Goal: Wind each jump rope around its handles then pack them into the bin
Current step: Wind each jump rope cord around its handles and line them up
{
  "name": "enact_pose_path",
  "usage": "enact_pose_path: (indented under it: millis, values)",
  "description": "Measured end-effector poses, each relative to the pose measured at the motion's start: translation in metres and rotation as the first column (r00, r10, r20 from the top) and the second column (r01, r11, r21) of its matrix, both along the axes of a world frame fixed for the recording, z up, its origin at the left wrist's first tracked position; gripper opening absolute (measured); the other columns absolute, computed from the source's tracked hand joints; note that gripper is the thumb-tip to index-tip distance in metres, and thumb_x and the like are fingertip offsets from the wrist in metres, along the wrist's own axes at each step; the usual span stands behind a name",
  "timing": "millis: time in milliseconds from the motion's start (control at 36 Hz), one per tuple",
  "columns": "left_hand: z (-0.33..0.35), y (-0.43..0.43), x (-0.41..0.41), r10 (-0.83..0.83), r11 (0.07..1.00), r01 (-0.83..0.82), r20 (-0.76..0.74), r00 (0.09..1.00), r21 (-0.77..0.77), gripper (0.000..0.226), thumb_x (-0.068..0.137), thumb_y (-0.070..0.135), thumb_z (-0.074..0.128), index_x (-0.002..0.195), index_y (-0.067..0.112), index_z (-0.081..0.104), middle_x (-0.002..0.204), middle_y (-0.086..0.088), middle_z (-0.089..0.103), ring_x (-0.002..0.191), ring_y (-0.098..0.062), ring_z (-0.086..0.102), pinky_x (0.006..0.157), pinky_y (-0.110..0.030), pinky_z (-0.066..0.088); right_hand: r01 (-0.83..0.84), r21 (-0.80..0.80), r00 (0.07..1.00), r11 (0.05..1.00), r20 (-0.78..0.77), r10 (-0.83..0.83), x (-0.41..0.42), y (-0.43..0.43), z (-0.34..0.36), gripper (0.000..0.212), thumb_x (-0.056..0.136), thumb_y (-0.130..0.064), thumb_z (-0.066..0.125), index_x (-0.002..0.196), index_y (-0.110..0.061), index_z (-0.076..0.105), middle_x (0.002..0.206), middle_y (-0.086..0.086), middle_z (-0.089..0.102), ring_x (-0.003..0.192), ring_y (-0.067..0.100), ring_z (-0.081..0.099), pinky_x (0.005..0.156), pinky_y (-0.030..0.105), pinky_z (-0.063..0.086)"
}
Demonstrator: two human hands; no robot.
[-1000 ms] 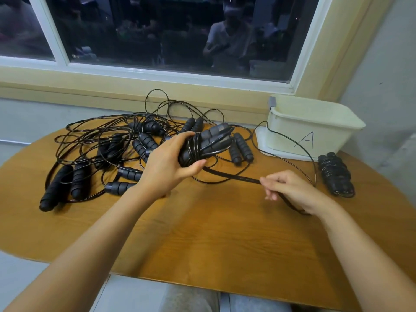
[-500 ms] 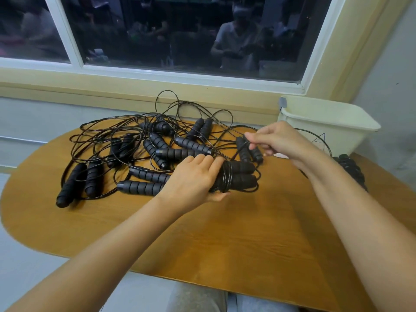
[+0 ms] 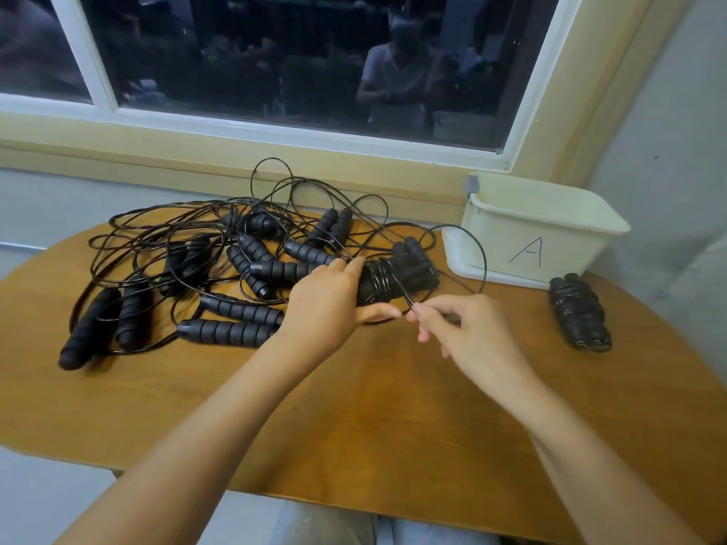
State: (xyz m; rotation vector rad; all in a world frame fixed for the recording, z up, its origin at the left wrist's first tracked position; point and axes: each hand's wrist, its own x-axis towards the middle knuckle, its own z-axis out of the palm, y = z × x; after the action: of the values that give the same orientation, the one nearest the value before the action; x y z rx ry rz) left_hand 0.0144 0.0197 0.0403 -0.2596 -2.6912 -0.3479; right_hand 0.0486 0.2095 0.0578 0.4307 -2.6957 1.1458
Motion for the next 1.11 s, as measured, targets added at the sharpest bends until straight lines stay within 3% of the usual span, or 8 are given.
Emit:
enact_pose_path:
  millis: [139, 250, 361, 528, 750, 861, 972, 1111]
  values:
    - [0.009, 0.002, 0.012, -0.159, 0.902, 0.121, 0.059, 0.986, 0.414, 0.086, 0.066, 0.075, 0.046, 0.129, 0.018, 0.06, 0.103, 0.006, 0.069, 0.1, -0.017, 0.065, 0.078, -0.03, 0.05, -0.053, -0.19, 0.989, 0.98, 0.126, 0.078, 0.004, -0.002, -0.001, 0.024, 0.098, -0.024, 0.06, 0.082, -0.022, 0.078, 0.075, -0.019, 0.072, 0.054, 0.001, 0.057, 0.07, 0.005, 0.045]
    - [0.013, 0.005, 0.018, -0.181, 0.828, 0.081, 0.128, 0.975, 0.555, 0.059, 0.082, 0.058, 0.057, 0.123, 0.015, 0.063, 0.063, 0.017, 0.058, 0.059, 0.004, 0.058, 0.056, -0.018, 0.041, -0.049, -0.378, 0.952, 0.924, 0.263, 0.158, 0.0, -0.008, -0.004, 0.02, 0.095, -0.022, 0.064, 0.084, -0.018, 0.079, 0.084, -0.011, 0.076, 0.065, 0.001, 0.063, 0.068, 0.015, 0.051]
    - [0.008, 0.0, 0.022, -0.27, 0.723, 0.071, 0.187, 0.945, 0.688, 0.083, 0.07, 0.074, 0.048, 0.123, 0.012, 0.064, 0.074, 0.004, 0.071, 0.067, 0.002, 0.064, 0.064, -0.019, 0.043, -0.018, -0.405, 0.959, 0.914, 0.252, 0.13, -0.003, -0.015, -0.011, 0.022, 0.09, -0.029, 0.069, 0.071, -0.023, 0.08, 0.072, 0.013, 0.07, 0.061, 0.016, 0.057, 0.064, 0.011, 0.043]
    - [0.011, -0.004, 0.028, -0.358, 0.725, 0.111, 0.234, 0.904, 0.68, 0.059, 0.072, 0.068, 0.045, 0.098, 0.02, 0.067, 0.068, -0.002, 0.064, 0.052, -0.003, 0.055, 0.052, -0.017, 0.044, 0.084, -0.314, 0.981, 0.946, 0.193, -0.023, -0.015, -0.014, -0.018, 0.01, 0.079, -0.03, 0.079, 0.084, -0.022, 0.08, 0.082, -0.009, 0.076, 0.083, 0.001, 0.069, 0.08, 0.022, 0.051]
    - [0.017, -0.001, 0.027, -0.386, 0.757, 0.16, 0.236, 0.892, 0.633, 0.061, 0.069, 0.071, 0.048, 0.097, 0.021, 0.067, 0.052, 0.012, 0.056, 0.048, 0.0, 0.051, 0.048, -0.015, 0.04, 0.192, -0.187, 0.976, 0.964, -0.07, -0.208, -0.01, -0.011, -0.026, 0.044, 0.07, -0.048, 0.078, 0.097, -0.02, 0.059, 0.094, -0.007, 0.064, 0.09, 0.012, 0.058, 0.07, 0.021, 0.042]
    - [0.018, 0.003, 0.03, -0.405, 0.82, 0.22, 0.264, 0.875, 0.529, 0.037, 0.071, 0.071, 0.047, 0.084, 0.038, 0.057, 0.053, 0.01, 0.051, 0.041, 0.001, 0.045, 0.043, -0.012, 0.03, 0.278, -0.072, 0.938, 0.958, -0.192, -0.287, -0.009, 0.001, -0.025, 0.079, 0.055, -0.049, 0.089, 0.11, -0.021, 0.039, 0.109, -0.003, 0.048, 0.101, 0.018, 0.046, 0.072, 0.027, 0.039]
    - [0.018, 0.008, 0.035, -0.419, 0.849, 0.248, 0.308, 0.854, 0.466, 0.05, 0.071, 0.074, 0.044, 0.085, 0.028, 0.06, 0.063, -0.001, 0.059, 0.045, -0.003, 0.044, 0.045, -0.017, 0.033, 0.087, 0.138, 0.857, 0.987, -0.515, -0.004, -0.008, 0.014, -0.026, 0.085, 0.064, -0.051, 0.075, 0.133, -0.014, 0.041, 0.134, 0.004, 0.048, 0.126, 0.018, 0.042, 0.097, 0.031, 0.042]
    - [0.016, 0.008, 0.037, -0.436, 0.881, 0.314, 0.346, 0.831, 0.355, 0.086, 0.073, 0.088, 0.041, 0.093, 0.009, 0.068, 0.073, -0.012, 0.068, 0.06, -0.022, 0.062, 0.059, -0.035, 0.049, -0.193, 0.484, 0.716, 0.854, -0.526, 0.46, -0.007, 0.029, -0.024, 0.069, 0.081, -0.031, 0.072, 0.144, -0.017, 0.048, 0.143, 0.0, 0.055, 0.132, 0.012, 0.05, 0.116, 0.04, 0.036]
